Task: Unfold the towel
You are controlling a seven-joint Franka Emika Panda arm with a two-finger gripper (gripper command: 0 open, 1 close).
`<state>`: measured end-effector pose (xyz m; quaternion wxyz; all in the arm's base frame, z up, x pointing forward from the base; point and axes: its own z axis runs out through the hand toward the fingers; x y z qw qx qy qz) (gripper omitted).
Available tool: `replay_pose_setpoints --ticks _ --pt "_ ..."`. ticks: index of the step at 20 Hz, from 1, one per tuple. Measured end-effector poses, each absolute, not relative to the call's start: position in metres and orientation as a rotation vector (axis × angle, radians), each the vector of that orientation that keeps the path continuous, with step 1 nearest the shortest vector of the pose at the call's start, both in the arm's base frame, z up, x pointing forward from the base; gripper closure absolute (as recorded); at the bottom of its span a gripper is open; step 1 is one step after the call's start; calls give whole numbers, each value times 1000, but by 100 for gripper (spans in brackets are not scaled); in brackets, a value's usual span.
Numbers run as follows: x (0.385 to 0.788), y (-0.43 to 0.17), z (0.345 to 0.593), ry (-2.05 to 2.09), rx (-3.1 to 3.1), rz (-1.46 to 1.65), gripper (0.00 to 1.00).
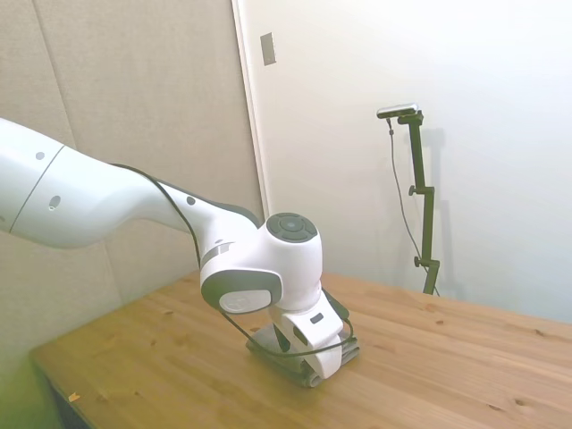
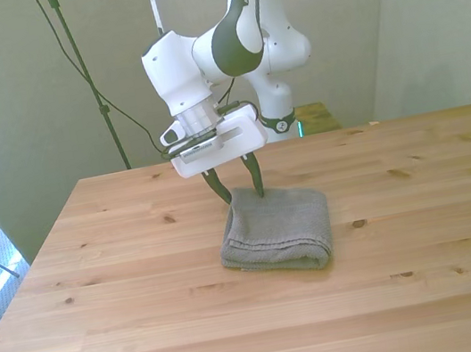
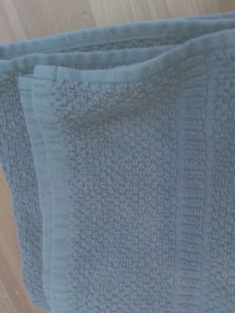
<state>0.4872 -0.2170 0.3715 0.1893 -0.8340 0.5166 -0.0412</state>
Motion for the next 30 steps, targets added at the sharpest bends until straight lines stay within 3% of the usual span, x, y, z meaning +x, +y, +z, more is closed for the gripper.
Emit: replay_pose_setpoints --ticks 14,23,30 --pt "494 -209 382 1423 -2355 -139 100" --pt "522 -157 445 1269 -2408 -265 100" --pt "532 -85 479 1051 -2514 -322 100"
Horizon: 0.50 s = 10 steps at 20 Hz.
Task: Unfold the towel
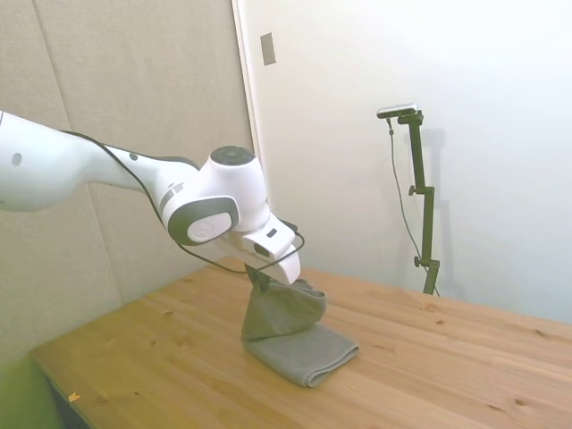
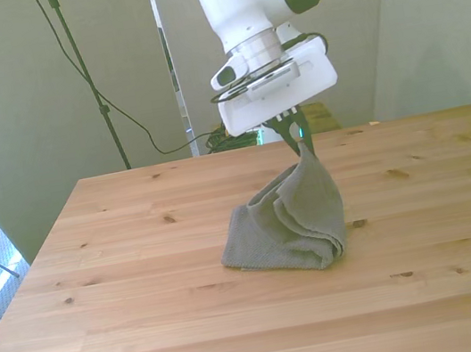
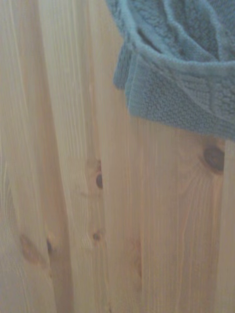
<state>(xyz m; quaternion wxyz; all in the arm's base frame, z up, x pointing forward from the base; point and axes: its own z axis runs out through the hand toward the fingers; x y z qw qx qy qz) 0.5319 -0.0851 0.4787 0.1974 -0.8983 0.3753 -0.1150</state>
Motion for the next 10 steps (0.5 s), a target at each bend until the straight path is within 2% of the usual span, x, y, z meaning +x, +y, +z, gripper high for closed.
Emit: replay_pose_setpoints --ticks 7,8,10 --pt "536 -35 478 830 -2603 -338 100" --pt "537 -30 477 810 -2611 -335 0" --pt "539 -19 474 755 -2631 -327 0"
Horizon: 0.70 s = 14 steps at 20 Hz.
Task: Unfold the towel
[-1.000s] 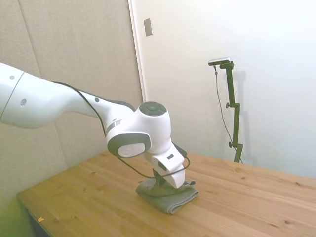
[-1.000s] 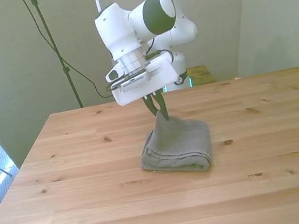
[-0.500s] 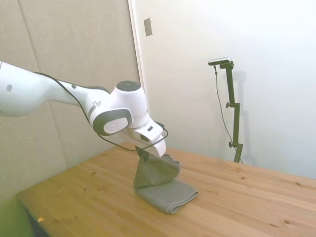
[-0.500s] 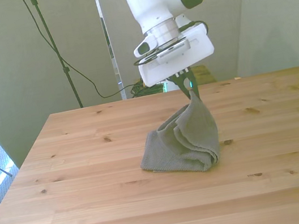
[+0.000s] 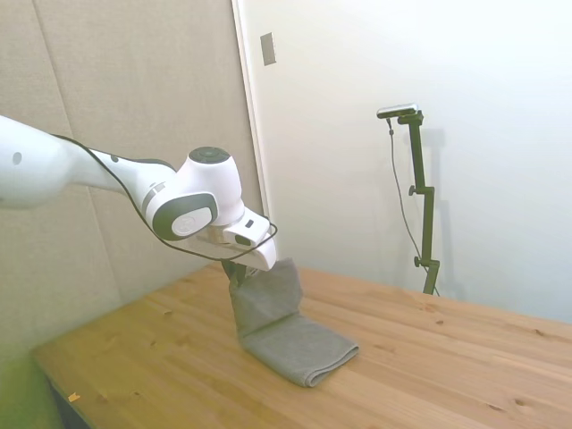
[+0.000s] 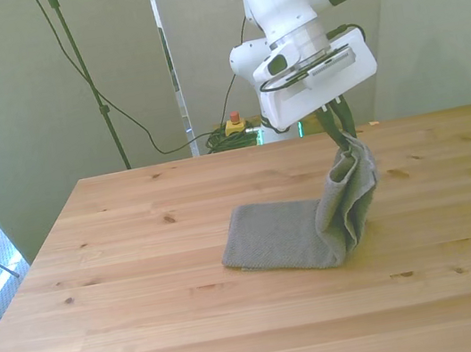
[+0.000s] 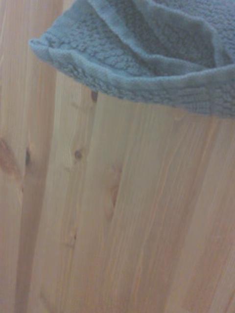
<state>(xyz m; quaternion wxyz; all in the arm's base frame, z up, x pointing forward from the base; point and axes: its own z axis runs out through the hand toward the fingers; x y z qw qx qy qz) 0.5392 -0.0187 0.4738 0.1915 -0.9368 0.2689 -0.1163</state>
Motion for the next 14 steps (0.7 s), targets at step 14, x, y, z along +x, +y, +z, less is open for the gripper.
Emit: replay_pose_setpoints --ticks 14 --pt "545 36 450 451 -2697 -156 0"
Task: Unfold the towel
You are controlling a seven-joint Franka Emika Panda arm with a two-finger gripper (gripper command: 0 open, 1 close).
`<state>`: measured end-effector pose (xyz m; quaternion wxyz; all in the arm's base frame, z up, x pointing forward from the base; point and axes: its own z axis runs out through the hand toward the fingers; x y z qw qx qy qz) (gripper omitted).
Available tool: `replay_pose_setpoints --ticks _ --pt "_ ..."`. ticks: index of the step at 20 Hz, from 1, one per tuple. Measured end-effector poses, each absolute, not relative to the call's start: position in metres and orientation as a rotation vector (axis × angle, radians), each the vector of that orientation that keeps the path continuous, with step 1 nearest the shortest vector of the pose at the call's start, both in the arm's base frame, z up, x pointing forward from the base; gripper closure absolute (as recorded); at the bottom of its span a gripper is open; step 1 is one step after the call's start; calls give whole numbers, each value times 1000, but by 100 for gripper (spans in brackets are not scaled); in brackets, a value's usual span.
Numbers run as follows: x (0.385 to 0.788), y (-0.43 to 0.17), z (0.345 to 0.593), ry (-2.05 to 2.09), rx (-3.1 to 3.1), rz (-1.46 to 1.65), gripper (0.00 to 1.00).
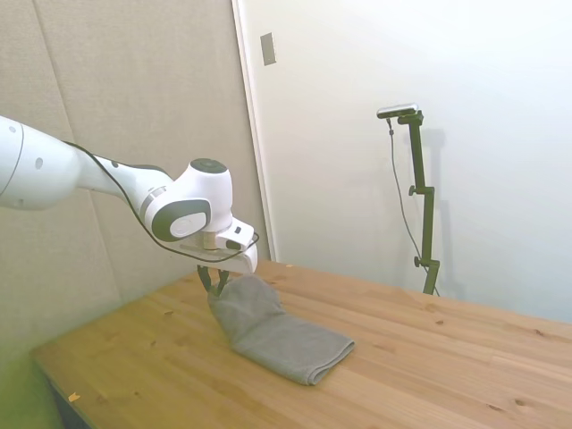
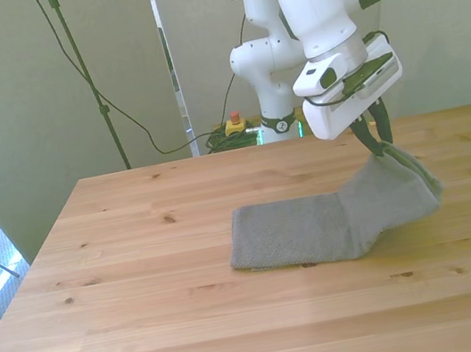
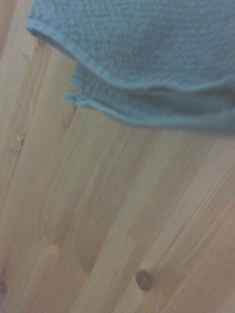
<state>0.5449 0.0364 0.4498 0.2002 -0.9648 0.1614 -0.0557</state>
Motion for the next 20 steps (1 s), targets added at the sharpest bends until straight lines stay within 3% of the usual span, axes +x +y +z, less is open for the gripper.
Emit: replay_pose_setpoints --ticks 6,9,13,20 --pt "538 42 461 416 -2699 -117 0" --pt "531 45 471 598 -2782 -115 0" --pt "521 44 460 846 -2861 -108 0" --pt "448 67 452 1330 -2886 -153 0"
